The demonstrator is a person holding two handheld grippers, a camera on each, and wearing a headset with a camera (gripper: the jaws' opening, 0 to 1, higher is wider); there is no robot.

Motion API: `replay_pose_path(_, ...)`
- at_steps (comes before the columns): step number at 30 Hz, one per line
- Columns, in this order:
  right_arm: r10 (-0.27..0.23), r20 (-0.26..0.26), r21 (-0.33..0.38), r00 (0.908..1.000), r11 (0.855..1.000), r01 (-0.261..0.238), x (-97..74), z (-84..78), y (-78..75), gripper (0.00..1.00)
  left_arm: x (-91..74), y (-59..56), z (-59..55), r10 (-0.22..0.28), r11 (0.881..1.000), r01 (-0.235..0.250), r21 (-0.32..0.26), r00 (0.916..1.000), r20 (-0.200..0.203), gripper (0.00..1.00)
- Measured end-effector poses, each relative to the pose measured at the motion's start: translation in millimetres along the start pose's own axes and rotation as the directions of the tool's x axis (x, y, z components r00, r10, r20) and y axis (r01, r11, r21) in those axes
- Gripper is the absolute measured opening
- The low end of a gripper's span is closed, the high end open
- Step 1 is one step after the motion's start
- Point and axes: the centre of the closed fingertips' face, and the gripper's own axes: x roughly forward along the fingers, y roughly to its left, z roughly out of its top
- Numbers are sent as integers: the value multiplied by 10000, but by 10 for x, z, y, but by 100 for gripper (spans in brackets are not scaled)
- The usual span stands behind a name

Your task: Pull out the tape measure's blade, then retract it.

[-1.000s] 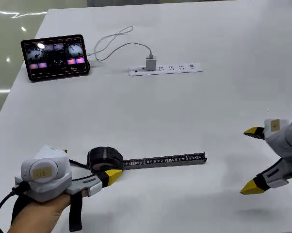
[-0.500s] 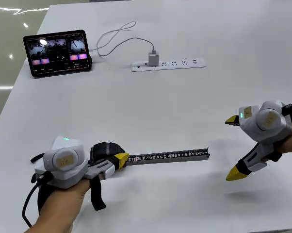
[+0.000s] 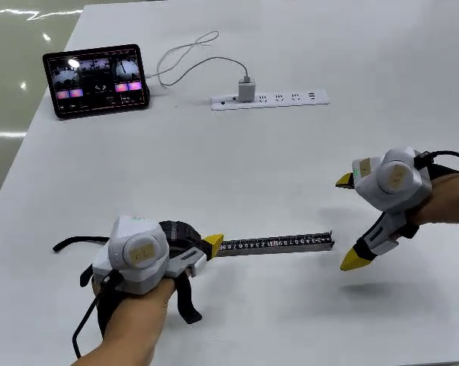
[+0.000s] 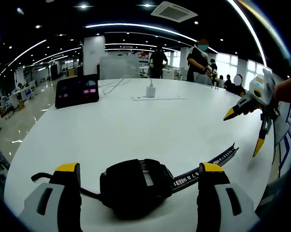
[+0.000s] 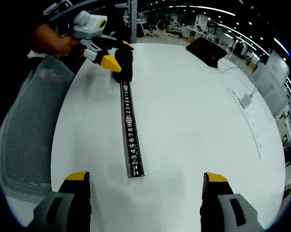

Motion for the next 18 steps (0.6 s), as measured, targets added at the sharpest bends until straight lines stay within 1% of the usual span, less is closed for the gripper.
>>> replay_pose_path(3,52,-72,-78,10000,10000,-53,39,-7,8,93,9,0,-32,53,10000,-53,-23,10000,44,99)
replay_pose_path(7,133,-107,-176,9999,9998,-135,72,-10,14,88,11,13,-42,98,9998,-95,-157,9998,171,99)
replay_pose_path(8,185,-79,-207,9998,9996,-187,81,-3,23,86,-1,22,-20,91,9983,-71,-577,9994,346,99)
replay_pose_path(9,183,-89,-221,9998,9996,-185,91,-1,23,85,-5,58,14,269,9975,-231,-671,9981,554,99)
replay_pose_path(10,180,-82,-275,9998,9995,-183,101,3,23,84,-4,70,-5,282,9980,-257,-585,9986,440,99)
replay_pose_path(12,237,-41,-370,9997,9990,-238,115,16,34,78,0,82,-16,319,9975,-293,-638,9986,410,99)
replay_pose_path(16,311,-38,-427,9995,9986,-312,143,27,48,71,2,93,-10,275,9974,-242,-676,9984,496,99)
replay_pose_path(18,347,-46,-536,9994,9980,-349,160,25,50,66,5,100,-9,293,9970,-255,-725,9983,513,99)
